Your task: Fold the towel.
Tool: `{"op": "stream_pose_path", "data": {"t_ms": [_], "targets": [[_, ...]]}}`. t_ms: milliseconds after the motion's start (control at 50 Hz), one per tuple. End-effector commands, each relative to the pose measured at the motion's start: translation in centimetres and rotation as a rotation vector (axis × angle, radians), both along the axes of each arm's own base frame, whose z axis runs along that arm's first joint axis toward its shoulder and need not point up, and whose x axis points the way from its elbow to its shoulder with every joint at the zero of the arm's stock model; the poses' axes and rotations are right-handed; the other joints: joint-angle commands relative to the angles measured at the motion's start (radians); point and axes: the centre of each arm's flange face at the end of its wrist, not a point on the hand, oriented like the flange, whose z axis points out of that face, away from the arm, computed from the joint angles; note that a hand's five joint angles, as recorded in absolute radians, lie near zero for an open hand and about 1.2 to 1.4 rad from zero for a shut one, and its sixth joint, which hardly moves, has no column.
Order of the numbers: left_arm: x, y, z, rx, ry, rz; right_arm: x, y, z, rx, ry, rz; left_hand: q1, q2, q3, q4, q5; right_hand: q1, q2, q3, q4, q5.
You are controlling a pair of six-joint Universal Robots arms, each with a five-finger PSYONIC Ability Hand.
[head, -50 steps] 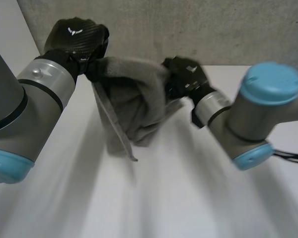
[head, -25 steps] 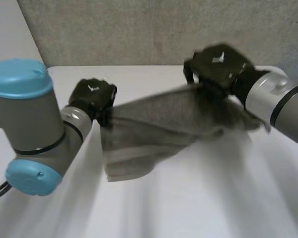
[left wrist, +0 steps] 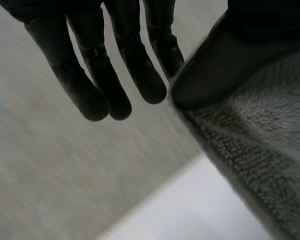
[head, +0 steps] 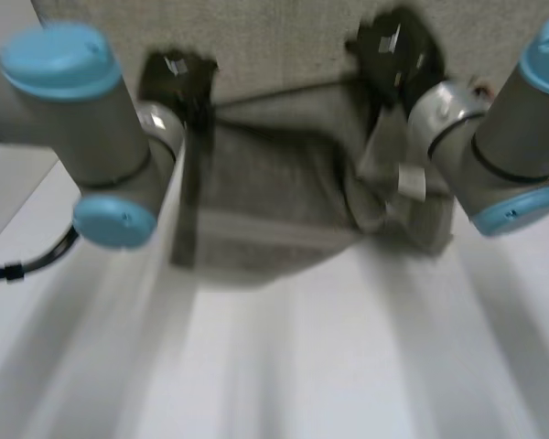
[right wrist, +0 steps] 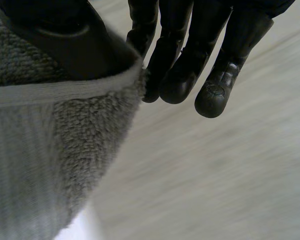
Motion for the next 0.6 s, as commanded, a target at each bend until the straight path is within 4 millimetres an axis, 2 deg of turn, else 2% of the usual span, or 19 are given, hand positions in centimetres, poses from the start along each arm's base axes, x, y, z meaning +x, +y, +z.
{"op": "stream_pose_path", "data": {"t_ms": [20,60,100,140,160,180,220,240,280,300,340,360,380,400,440,460,500,520,600], "targets": [[3.4,-0.8,10.7,-0.252,0.290,0.120,-1.3,2.5,8.7,-0.417,-0.220,0.010,-0.060,-0.119,-0.155,-0.129,-0.271,0.068,0.064,0.052,0.053,0.053],[4.6,-0.8,12.1,-0.267,0.343,0.126,-1.4,2.7,8.1,-0.330,-0.204,0.039,-0.060,-0.119,-0.155,-0.129,-0.271,0.068,0.064,0.052,0.053,0.053],[4.9,-0.9,11.9,-0.256,0.338,0.126,-1.5,2.6,7.3,-0.260,-0.187,0.054,-0.060,-0.119,-0.155,-0.129,-0.271,0.068,0.064,0.052,0.053,0.053],[4.8,-0.8,11.1,-0.221,0.308,0.120,-1.4,2.6,6.4,-0.184,-0.156,0.075,-0.060,-0.119,-0.155,-0.129,-0.271,0.068,0.064,0.052,0.053,0.053],[4.7,-0.7,9.5,-0.156,0.255,0.111,-1.2,2.6,5.1,-0.099,-0.115,0.094,-0.060,-0.119,-0.155,-0.129,-0.271,0.068,0.064,0.052,0.053,0.053],[4.7,-0.7,9.5,-0.155,0.255,0.111,-1.2,2.6,5.1,-0.099,-0.114,0.094,-0.060,-0.119,-0.155,-0.129,-0.271,0.068,0.064,0.052,0.053,0.053],[4.4,-0.2,5.4,-0.005,0.139,0.072,-0.9,2.7,1.5,0.075,-0.030,0.127,-0.060,-0.119,-0.155,-0.129,-0.271,0.068,0.064,0.052,0.053,0.053],[4.3,-0.2,5.4,-0.004,0.138,0.072,-0.9,2.7,1.5,0.076,-0.029,0.128,-0.060,-0.119,-0.155,-0.129,-0.271,0.068,0.064,0.052,0.053,0.053],[4.3,0.6,0.9,0.139,0.038,0.037,-0.9,3.0,-1.2,0.206,0.028,0.133,-0.060,-0.119,-0.155,-0.129,-0.271,0.068,0.064,0.052,0.053,0.053],[4.3,0.6,0.9,0.139,0.037,0.037,-0.9,3.0,-1.2,0.207,0.028,0.133,-0.060,-0.119,-0.155,-0.129,-0.271,0.068,0.064,0.052,0.053,0.053],[4.7,1.9,-3.8,0.269,-0.056,0.027,-1.0,3.5,-4.1,0.311,0.080,0.135,-0.060,-0.119,-0.155,-0.129,-0.271,0.068,0.064,0.052,0.053,0.053],[4.7,1.9,-3.8,0.270,-0.056,0.027,-1.0,3.5,-4.1,0.312,0.080,0.135,-0.060,-0.119,-0.155,-0.129,-0.271,0.068,0.064,0.052,0.053,0.053],[5.1,2.7,-5.8,0.324,-0.101,0.026,-1.1,3.7,-5.7,0.357,0.110,0.132,-0.060,-0.119,-0.155,-0.129,-0.271,0.068,0.064,0.052,0.053,0.053],[5.1,2.7,-5.9,0.324,-0.101,0.026,-1.1,3.7,-5.7,0.357,0.111,0.132,-0.060,-0.119,-0.155,-0.129,-0.271,0.068,0.064,0.052,0.053,0.053],[5.7,4.3,-9.3,0.401,-0.181,0.018,-1.2,4.0,-8.6,0.435,0.169,0.120,-0.060,-0.119,-0.155,-0.129,-0.271,0.068,0.064,0.052,0.053,0.053],[5.7,4.3,-9.4,0.401,-0.182,0.018,-1.2,4.0,-8.7,0.436,0.169,0.119,-0.060,-0.119,-0.155,-0.129,-0.271,0.068,0.064,0.052,0.053,0.053],[6.1,5.8,-12.1,0.437,-0.257,0.006,-1.4,4.4,-11.5,0.516,0.225,0.111,-0.060,-0.119,-0.155,-0.129,-0.271,0.068,0.064,0.052,0.053,0.053],[6.1,5.8,-12.1,0.437,-0.257,0.005,-1.4,4.4,-11.5,0.516,0.225,0.111,-0.060,-0.119,-0.155,-0.129,-0.271,0.068,0.064,0.052,0.053,0.053],[6.4,6.7,-13.6,0.401,-0.333,-0.009,-1.8,4.9,-14.1,0.617,0.294,0.082,-0.060,-0.119,-0.155,-0.129,-0.271,0.068,0.064,0.052,0.053,0.053]]}}
